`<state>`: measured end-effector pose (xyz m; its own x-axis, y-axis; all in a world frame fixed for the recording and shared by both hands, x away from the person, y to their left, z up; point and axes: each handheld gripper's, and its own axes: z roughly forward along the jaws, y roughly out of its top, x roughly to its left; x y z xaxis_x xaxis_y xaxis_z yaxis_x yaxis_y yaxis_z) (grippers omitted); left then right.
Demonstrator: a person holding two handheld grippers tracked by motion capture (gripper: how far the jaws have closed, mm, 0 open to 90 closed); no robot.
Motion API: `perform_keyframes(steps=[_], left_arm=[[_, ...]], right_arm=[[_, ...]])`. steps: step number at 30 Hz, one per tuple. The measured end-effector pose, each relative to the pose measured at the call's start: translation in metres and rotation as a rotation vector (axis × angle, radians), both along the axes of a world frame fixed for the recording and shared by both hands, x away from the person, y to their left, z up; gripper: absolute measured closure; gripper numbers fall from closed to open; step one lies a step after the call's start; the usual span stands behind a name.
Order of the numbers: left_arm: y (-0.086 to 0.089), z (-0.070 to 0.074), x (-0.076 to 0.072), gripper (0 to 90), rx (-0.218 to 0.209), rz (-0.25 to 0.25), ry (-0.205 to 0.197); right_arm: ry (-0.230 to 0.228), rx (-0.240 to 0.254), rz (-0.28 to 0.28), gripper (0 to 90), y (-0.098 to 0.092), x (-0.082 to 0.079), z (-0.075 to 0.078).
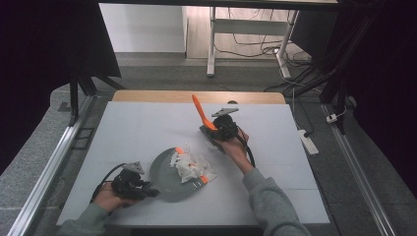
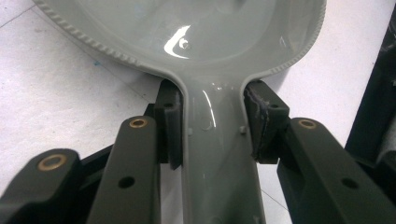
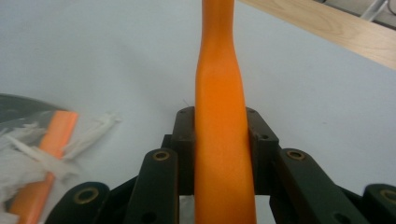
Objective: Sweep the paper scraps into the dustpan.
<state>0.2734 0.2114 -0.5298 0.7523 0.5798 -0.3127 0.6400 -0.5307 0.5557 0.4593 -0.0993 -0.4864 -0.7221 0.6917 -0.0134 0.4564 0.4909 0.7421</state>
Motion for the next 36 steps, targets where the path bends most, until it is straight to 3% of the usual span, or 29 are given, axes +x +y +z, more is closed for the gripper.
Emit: perform_keyframes(steps=[9, 16, 22, 24, 25, 27, 30, 33, 36], left_arm=[[0.000, 0.000, 0.000, 61.0, -0.001, 0.001, 0.002], [0.000, 0.000, 0.000, 61.0, -0.001, 0.001, 0.001], [0.000, 0.000, 0.000, 61.0, 0.000, 0.001, 0.000], [0.000, 0.000, 0.000, 61.0, -0.001, 0.002, 0.000], [0.000, 0.000, 0.000, 61.0, -0.001, 0.002, 0.000], [0.000, 0.000, 0.000, 61.0, 0.000, 0.003, -0.001], [0.000, 0.000, 0.000, 61.0, -0.001, 0.004, -0.001], [0.000, 0.000, 0.000, 61.0, 0.000, 0.003, -0.001], [0.000, 0.000, 0.000, 61.0, 0.000, 0.003, -0.001]], right_arm=[[-0.001, 0.008, 0.107, 70.3, 0.028, -0.025, -0.002], [0.015, 0.040, 0.171, 70.3, 0.042, -0.042, -0.003], [0.034, 0.093, 0.214, 70.3, 0.045, -0.056, -0.003], [0.063, 0.155, 0.227, 70.3, 0.041, -0.059, 0.001], [0.063, 0.155, 0.227, 70.3, 0.041, -0.059, 0.001], [0.005, 0.172, 0.222, 70.3, 0.036, -0.061, 0.012], [-0.020, 0.216, 0.187, 70.3, 0.024, -0.057, 0.022], [-0.034, 0.212, 0.154, 70.3, 0.017, -0.053, 0.024], [-0.054, 0.179, 0.115, 70.3, 0.010, -0.046, 0.023]])
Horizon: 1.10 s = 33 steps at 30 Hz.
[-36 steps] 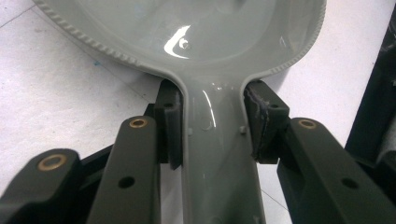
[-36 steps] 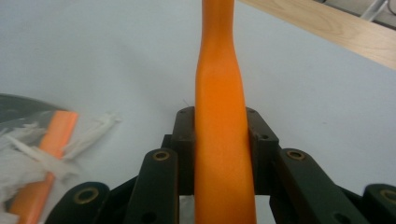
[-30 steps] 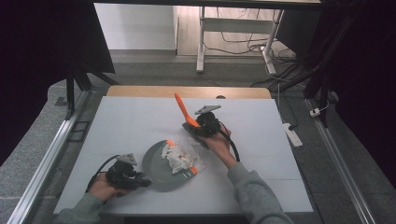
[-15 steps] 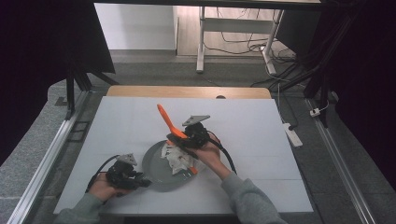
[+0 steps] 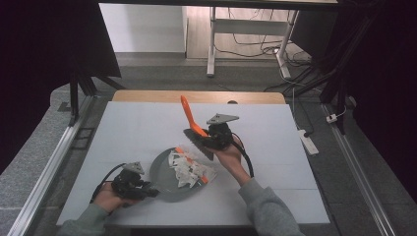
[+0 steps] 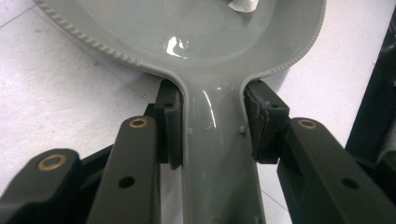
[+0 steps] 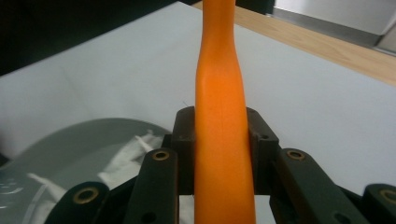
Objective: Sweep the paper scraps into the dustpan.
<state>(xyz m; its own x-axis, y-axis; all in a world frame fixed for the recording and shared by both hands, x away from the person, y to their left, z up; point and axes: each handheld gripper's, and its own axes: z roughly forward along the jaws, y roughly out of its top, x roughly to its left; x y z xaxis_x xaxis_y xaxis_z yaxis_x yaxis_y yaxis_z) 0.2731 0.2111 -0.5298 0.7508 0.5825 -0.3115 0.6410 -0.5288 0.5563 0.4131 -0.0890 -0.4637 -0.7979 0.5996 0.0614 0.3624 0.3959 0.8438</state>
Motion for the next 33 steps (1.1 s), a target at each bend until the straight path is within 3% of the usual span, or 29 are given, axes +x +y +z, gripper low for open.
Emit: perform_keyframes(steps=[7, 13, 20, 26, 32, 33], left_arm=[[0.000, 0.000, 0.000, 61.0, -0.001, 0.000, 0.002], [0.000, 0.000, 0.001, 61.0, -0.004, -0.001, 0.004], [0.000, 0.000, 0.001, 61.0, -0.005, 0.006, 0.004], [0.001, 0.000, 0.001, 61.0, -0.007, 0.011, 0.004], [0.000, 0.000, 0.002, 61.0, -0.005, 0.013, 0.004], [0.000, 0.000, 0.002, 61.0, -0.004, 0.013, 0.002]], right_arm=[[0.012, -0.092, -0.032, 70.3, 0.005, 0.019, -0.013], [0.019, -0.110, -0.034, 70.3, 0.015, 0.028, -0.018], [0.026, -0.180, -0.017, 70.3, 0.034, 0.035, -0.025], [0.040, -0.219, 0.015, 70.4, 0.048, 0.034, -0.026], [0.018, -0.292, 0.107, 70.3, 0.067, 0.017, -0.028], [0.024, -0.285, 0.117, 70.3, 0.068, 0.014, -0.028]])
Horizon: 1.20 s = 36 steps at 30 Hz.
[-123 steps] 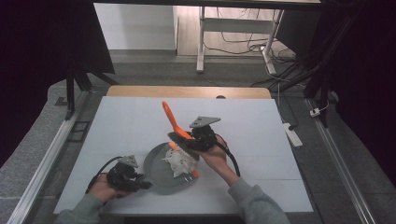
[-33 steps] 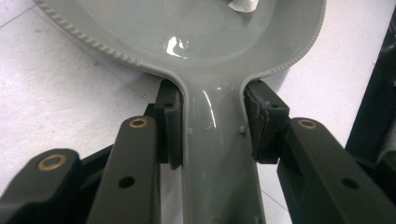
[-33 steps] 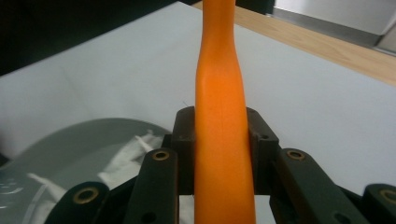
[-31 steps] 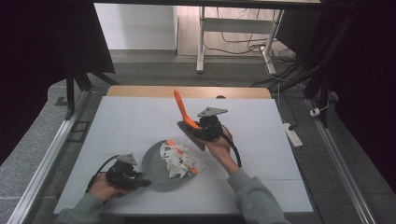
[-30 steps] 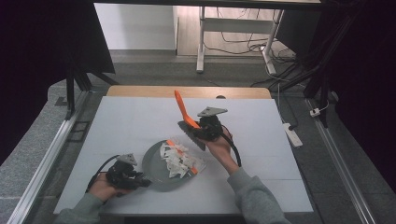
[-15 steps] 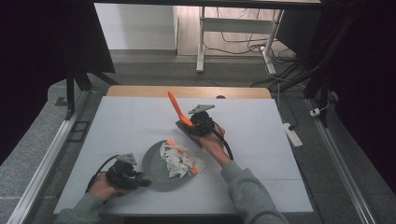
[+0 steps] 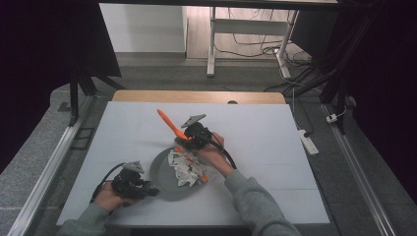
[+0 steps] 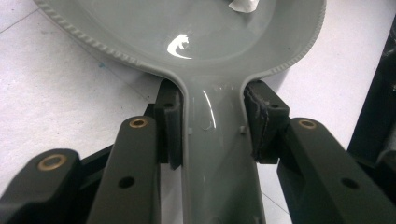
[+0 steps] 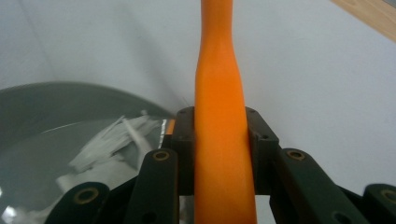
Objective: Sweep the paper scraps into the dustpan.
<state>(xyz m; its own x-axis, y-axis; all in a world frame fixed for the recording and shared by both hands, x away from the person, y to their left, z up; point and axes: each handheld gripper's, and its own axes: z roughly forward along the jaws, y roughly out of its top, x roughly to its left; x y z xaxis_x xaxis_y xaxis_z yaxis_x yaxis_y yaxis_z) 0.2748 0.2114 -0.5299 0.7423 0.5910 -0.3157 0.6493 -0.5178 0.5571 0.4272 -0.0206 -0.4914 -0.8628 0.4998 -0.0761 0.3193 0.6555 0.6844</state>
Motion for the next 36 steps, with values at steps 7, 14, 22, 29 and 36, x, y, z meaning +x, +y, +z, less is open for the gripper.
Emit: perform_keyframes(steps=[7, 14, 22, 29, 36], left_arm=[[0.000, 0.000, 0.000, 61.0, 0.000, -0.001, 0.001], [0.000, 0.000, -0.001, 61.0, 0.000, 0.000, 0.000], [0.000, 0.000, -0.001, 61.0, 0.003, -0.001, 0.000], [0.000, 0.000, -0.002, 61.0, 0.006, -0.001, -0.002], [-0.003, 0.001, -0.005, 61.0, 0.010, -0.014, -0.003]], right_arm=[[0.103, 0.112, 0.088, 70.3, -0.003, -0.018, 0.006], [0.034, 0.220, 0.043, 70.3, -0.034, -0.030, 0.035], [-0.024, 0.234, -0.127, 70.2, -0.093, -0.039, 0.040], [-0.010, 0.176, -0.206, 70.3, -0.116, -0.043, 0.025], [0.041, 0.139, -0.254, 70.3, -0.118, -0.046, 0.007]])
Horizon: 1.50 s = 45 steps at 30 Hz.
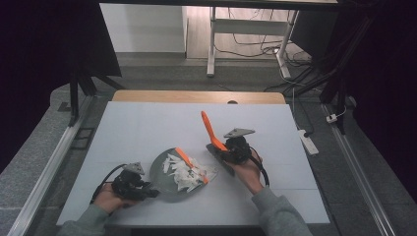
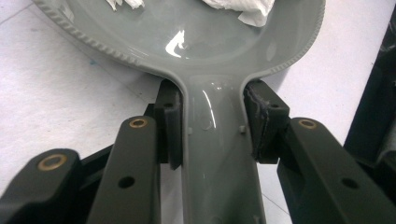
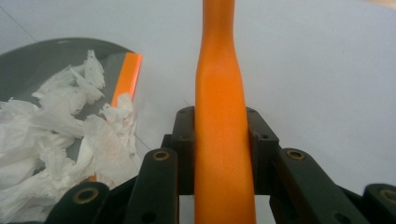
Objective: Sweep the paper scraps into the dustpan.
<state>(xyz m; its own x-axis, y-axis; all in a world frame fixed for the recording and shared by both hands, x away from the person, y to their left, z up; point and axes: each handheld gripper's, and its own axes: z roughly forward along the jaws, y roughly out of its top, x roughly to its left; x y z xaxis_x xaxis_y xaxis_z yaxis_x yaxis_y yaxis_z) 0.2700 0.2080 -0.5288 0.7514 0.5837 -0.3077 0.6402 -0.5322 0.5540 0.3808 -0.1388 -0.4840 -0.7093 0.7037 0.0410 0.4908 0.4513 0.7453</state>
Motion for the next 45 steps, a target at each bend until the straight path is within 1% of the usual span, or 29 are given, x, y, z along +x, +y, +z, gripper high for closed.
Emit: perform_keyframes(steps=[2, 3, 4, 5, 6, 7, 9, 11, 12, 13, 14, 15, 20, 22, 23, 25, 26, 27, 28, 29, 31, 36, 43, 45], left_arm=[[-0.001, 0.000, 0.000, 61.0, 0.001, -0.001, 0.000], [-0.001, 0.000, 0.000, 61.0, 0.002, -0.001, 0.000], [-0.002, 0.000, -0.001, 61.0, 0.002, -0.002, -0.001], [-0.002, 0.000, -0.001, 61.0, 0.001, -0.002, -0.001], [-0.003, 0.000, -0.001, 61.0, 0.002, -0.003, 0.000], [-0.004, 0.001, -0.001, 61.1, 0.002, -0.005, -0.001], [-0.005, 0.001, -0.001, 61.0, 0.003, -0.007, -0.001], [-0.006, 0.001, -0.001, 61.1, 0.003, -0.008, -0.001], [-0.006, 0.001, -0.001, 61.1, 0.003, -0.007, -0.001], [-0.007, 0.001, -0.001, 61.1, 0.002, -0.008, -0.001], [-0.007, 0.001, -0.001, 61.0, 0.003, -0.008, -0.001], [-0.007, 0.001, -0.001, 61.0, 0.004, -0.007, -0.002], [-0.007, 0.001, -0.001, 61.0, 0.004, -0.006, -0.001], [-0.007, 0.001, -0.001, 61.0, 0.003, -0.005, -0.003], [-0.007, 0.001, -0.001, 61.0, 0.003, -0.005, -0.003], [-0.007, 0.001, -0.001, 61.0, 0.003, -0.006, -0.004], [-0.007, 0.000, -0.001, 61.0, 0.002, -0.007, -0.005], [-0.007, 0.000, -0.001, 61.0, 0.001, -0.008, -0.004], [-0.006, 0.000, -0.001, 61.0, 0.000, -0.008, -0.005], [-0.006, 0.001, -0.001, 61.0, 0.000, -0.007, -0.006], [-0.006, 0.001, -0.001, 61.0, -0.008, 0.000, -0.009], [-0.004, 0.002, -0.001, 61.0, -0.027, 0.006, -0.015], [-0.002, 0.001, -0.001, 61.0, -0.038, 0.014, -0.015], [-0.001, 0.002, -0.001, 61.0, -0.044, 0.018, -0.017]], right_arm=[[0.006, 0.002, 0.003, 70.3, 0.005, -0.001, -0.001], [0.006, 0.001, 0.005, 70.3, 0.013, -0.002, -0.002], [0.006, 0.001, 0.005, 70.3, 0.013, -0.002, -0.002], [0.007, -0.011, 0.018, 70.3, 0.021, -0.003, -0.004], [0.007, -0.011, 0.018, 70.3, 0.021, -0.003, -0.004], [0.010, -0.009, 0.018, 70.3, 0.025, -0.005, -0.005], [0.012, -0.016, 0.032, 70.3, 0.034, -0.007, -0.005], [0.016, -0.011, 0.047, 70.3, 0.041, -0.009, -0.006], [0.020, -0.002, 0.064, 70.3, 0.050, -0.012, -0.006], [0.020, -0.002, 0.064, 70.3, 0.050, -0.012, -0.006], [0.027, 0.008, 0.087, 70.3, 0.059, -0.015, -0.006], [0.027, 0.008, 0.087, 70.3, 0.059, -0.015, -0.006], [0.026, 0.042, 0.152, 70.3, 0.081, -0.027, -0.002], [0.057, 0.088, 0.193, 70.3, 0.090, -0.033, 0.000], [0.056, 0.091, 0.214, 70.3, 0.094, -0.037, 0.001], [0.043, 0.089, 0.239, 70.3, 0.099, -0.042, 0.003], [0.042, 0.095, 0.243, 70.3, 0.100, -0.044, 0.005], [0.029, 0.107, 0.245, 70.3, 0.099, -0.044, 0.009], [0.029, 0.107, 0.245, 70.3, 0.099, -0.044, 0.009], [0.017, 0.110, 0.240, 70.3, 0.097, -0.044, 0.011], [0.000, 0.115, 0.220, 70.3, 0.090, -0.041, 0.015], [-0.025, 0.137, 0.169, 70.3, 0.075, -0.033, 0.021], [-0.044, 0.169, 0.130, 70.3, 0.061, -0.027, 0.029], [-0.049, 0.170, 0.125, 70.2, 0.058, -0.027, 0.030]])
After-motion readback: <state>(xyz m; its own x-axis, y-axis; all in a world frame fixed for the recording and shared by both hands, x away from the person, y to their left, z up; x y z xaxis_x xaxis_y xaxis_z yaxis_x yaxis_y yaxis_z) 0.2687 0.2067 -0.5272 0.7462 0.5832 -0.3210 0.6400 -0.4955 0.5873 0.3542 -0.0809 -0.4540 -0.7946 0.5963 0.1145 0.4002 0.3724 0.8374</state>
